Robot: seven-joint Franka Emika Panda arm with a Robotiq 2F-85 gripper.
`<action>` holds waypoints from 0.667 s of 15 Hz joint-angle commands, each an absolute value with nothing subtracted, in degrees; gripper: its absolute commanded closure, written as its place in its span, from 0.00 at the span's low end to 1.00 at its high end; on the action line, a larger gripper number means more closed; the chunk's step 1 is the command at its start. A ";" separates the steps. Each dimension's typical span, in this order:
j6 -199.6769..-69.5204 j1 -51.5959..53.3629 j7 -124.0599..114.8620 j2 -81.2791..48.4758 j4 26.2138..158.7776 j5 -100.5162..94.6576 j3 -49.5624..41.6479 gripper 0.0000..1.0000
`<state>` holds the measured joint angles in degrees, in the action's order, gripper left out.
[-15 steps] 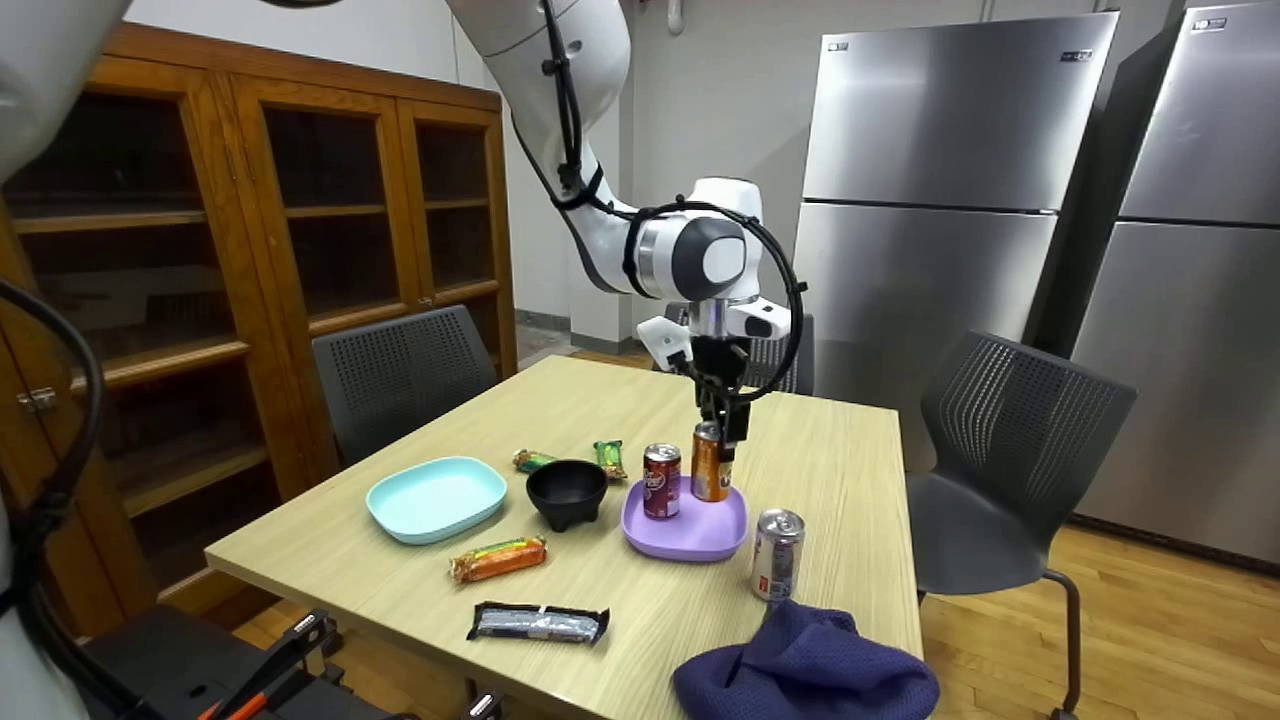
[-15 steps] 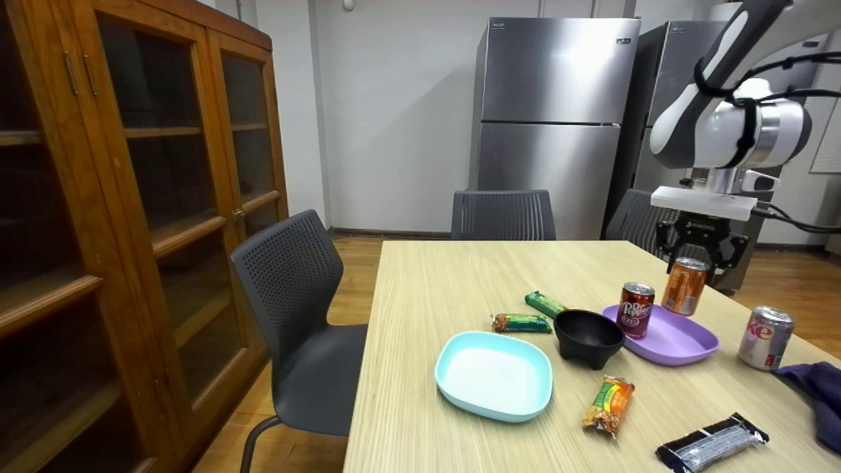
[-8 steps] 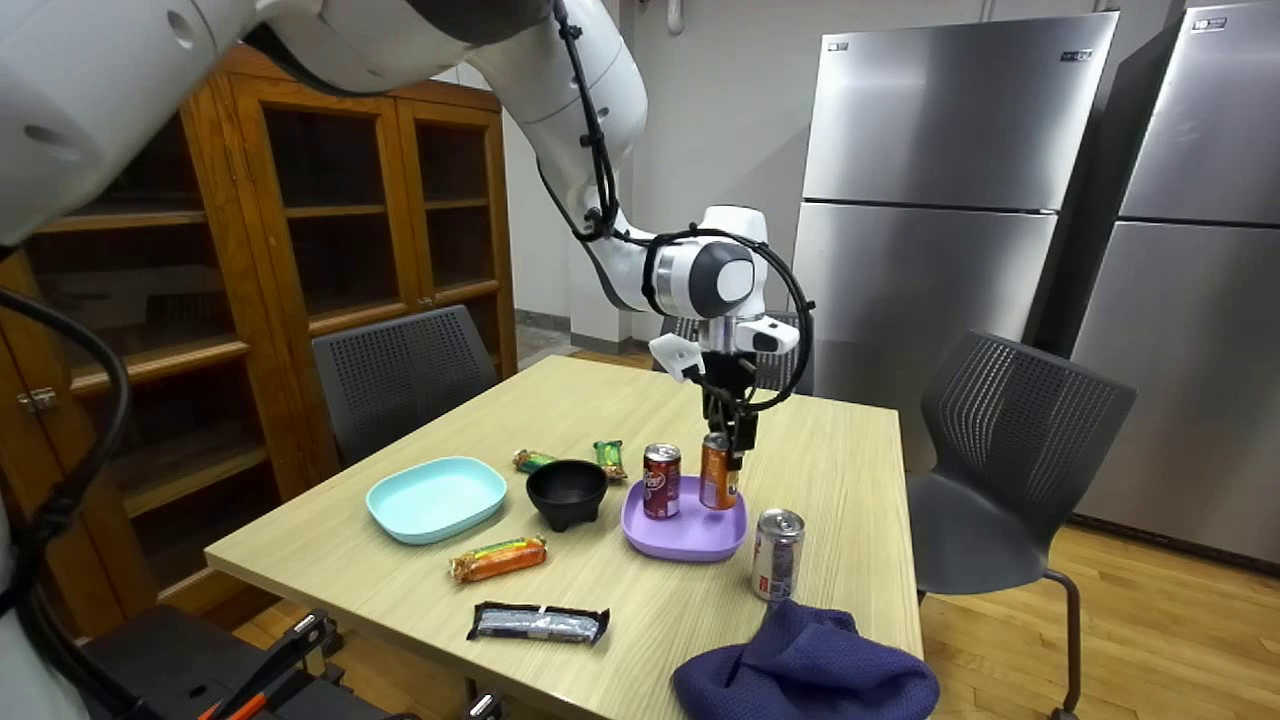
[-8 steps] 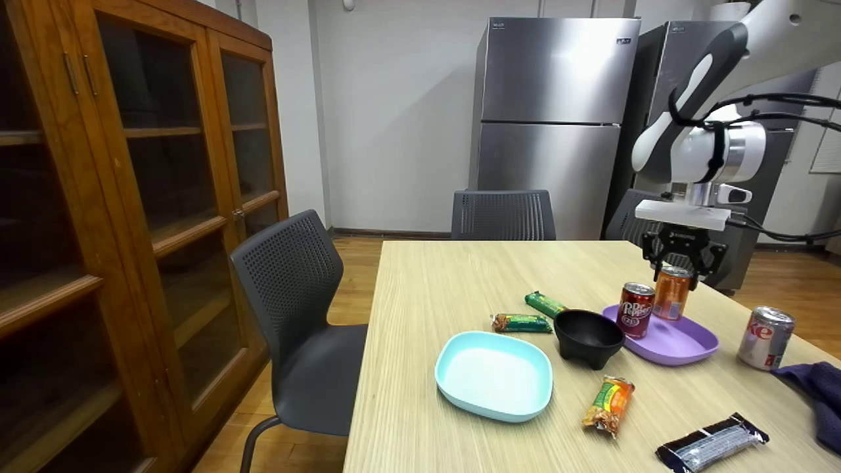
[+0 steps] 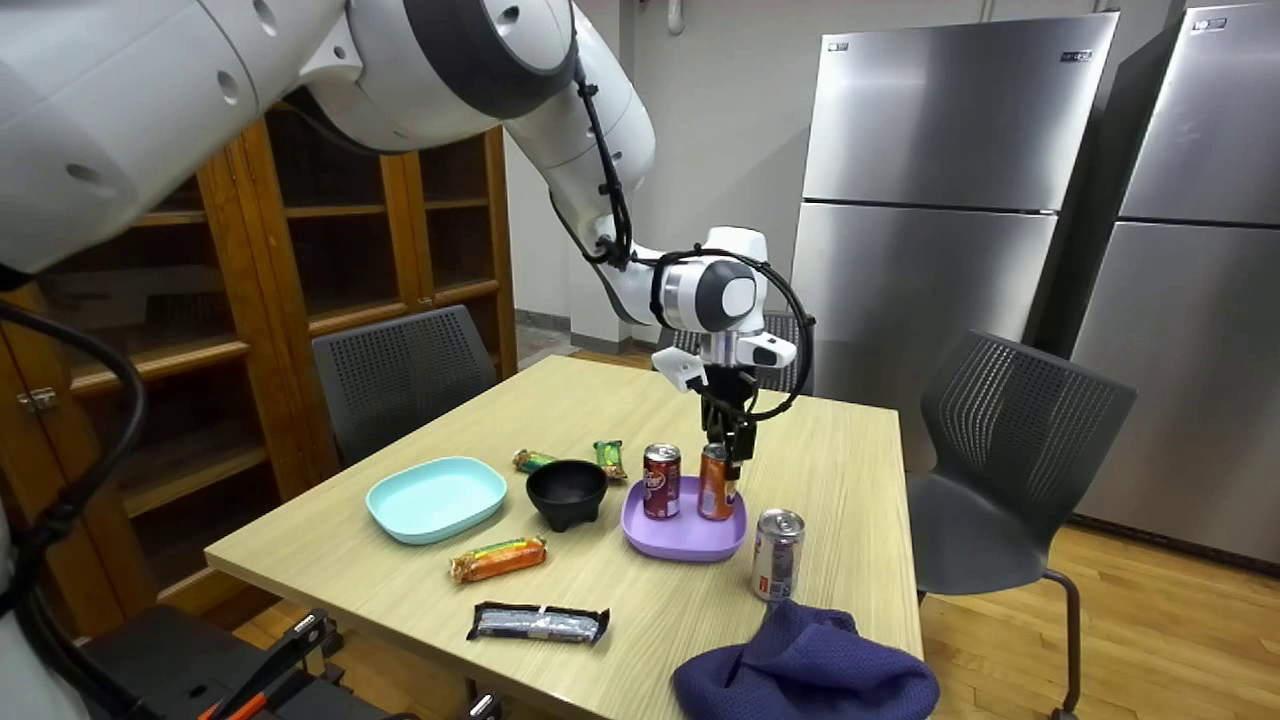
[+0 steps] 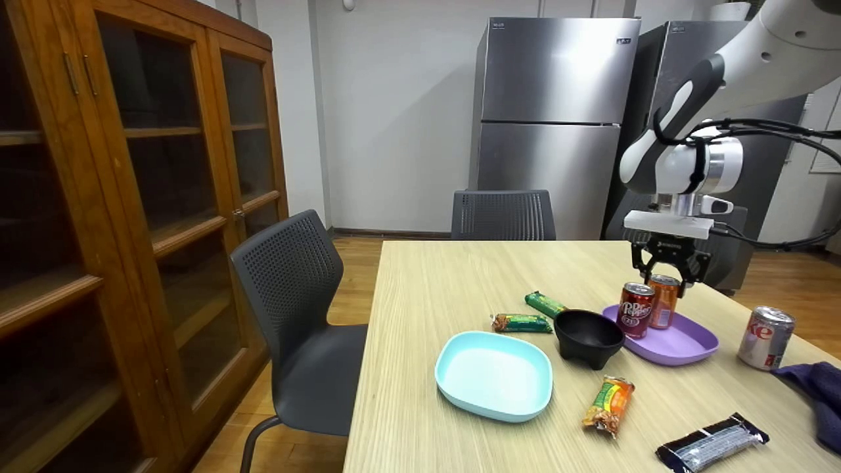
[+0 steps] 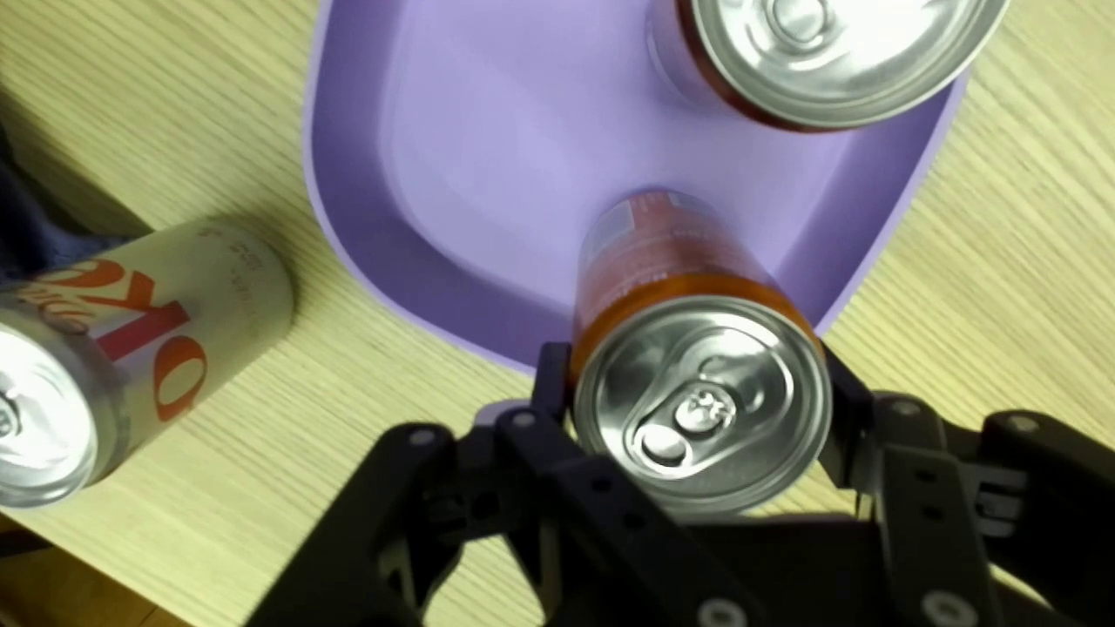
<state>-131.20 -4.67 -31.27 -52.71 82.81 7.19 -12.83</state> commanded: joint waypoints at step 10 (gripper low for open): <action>-127.85 -5.72 -27.72 -46.11 85.34 7.74 -11.51 0.00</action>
<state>-129.54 -5.03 -29.96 -51.60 81.13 7.19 -12.54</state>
